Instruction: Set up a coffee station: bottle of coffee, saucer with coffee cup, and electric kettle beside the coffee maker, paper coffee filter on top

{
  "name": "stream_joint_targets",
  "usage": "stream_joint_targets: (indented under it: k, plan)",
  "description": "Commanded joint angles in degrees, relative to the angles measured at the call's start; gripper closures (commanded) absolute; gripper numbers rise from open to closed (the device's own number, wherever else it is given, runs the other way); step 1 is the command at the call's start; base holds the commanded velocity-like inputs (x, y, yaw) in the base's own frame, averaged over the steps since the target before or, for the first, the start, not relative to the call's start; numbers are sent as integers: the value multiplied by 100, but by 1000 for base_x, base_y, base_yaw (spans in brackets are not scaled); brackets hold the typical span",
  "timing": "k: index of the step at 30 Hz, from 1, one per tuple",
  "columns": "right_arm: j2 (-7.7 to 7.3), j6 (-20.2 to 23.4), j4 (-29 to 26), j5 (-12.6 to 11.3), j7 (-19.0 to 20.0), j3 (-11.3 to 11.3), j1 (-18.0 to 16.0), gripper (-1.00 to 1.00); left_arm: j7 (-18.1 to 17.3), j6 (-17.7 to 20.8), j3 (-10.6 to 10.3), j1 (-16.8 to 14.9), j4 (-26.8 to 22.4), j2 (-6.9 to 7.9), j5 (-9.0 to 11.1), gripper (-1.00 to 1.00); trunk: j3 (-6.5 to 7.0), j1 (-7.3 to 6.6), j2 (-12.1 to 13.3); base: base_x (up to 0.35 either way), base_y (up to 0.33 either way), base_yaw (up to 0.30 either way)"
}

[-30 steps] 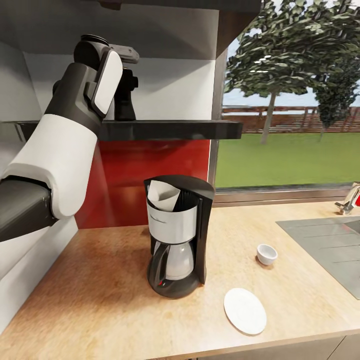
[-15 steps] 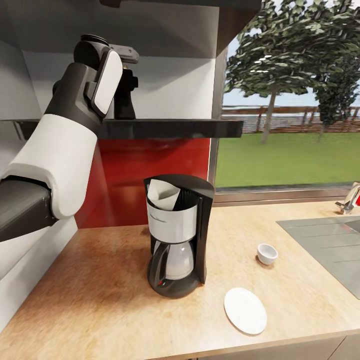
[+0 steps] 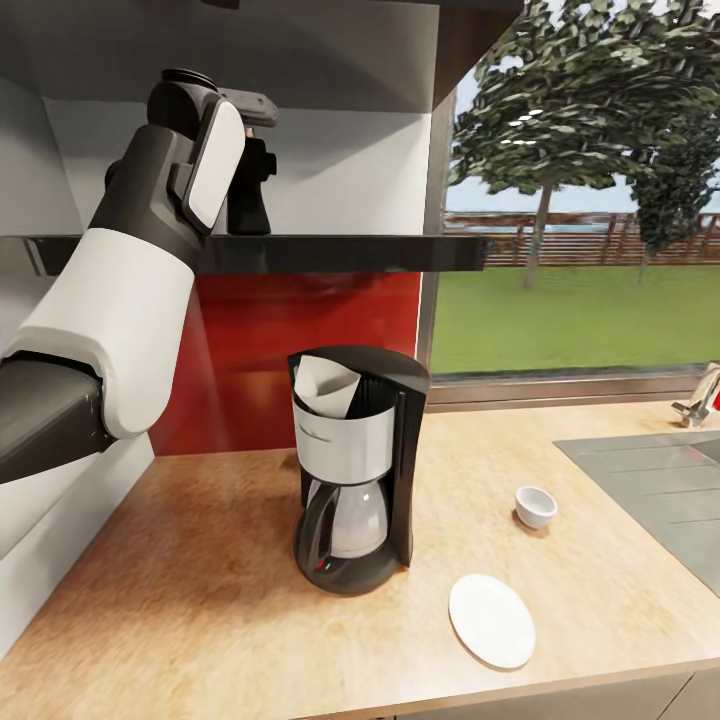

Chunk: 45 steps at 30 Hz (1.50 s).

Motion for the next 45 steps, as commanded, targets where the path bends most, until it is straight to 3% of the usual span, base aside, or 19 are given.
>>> stream_joint_targets:
  k: [1,9,13,45]
  plan:
    - [-1,-1,-4,61,-53,2,-1,-100,53,13,-16,-6,-2,3,60,-100,-9,1,-7,0,0,0]
    - [-2,-1,-4,61,-53,2,-4,-100,51,13,-16,-6,5,3,61,-100,-9,1,-7,0,0,0]
    - [0,-1,-4,59,-51,2,-3,-100,51,13,-16,-6,6,3,62,-100,-80,89,-167,0,0,0]
    - [-1,-1,-4,60,-52,2,-4,-100,48,18,-21,-6,18,3,47,-100,-80,89,-167,56,0,0]
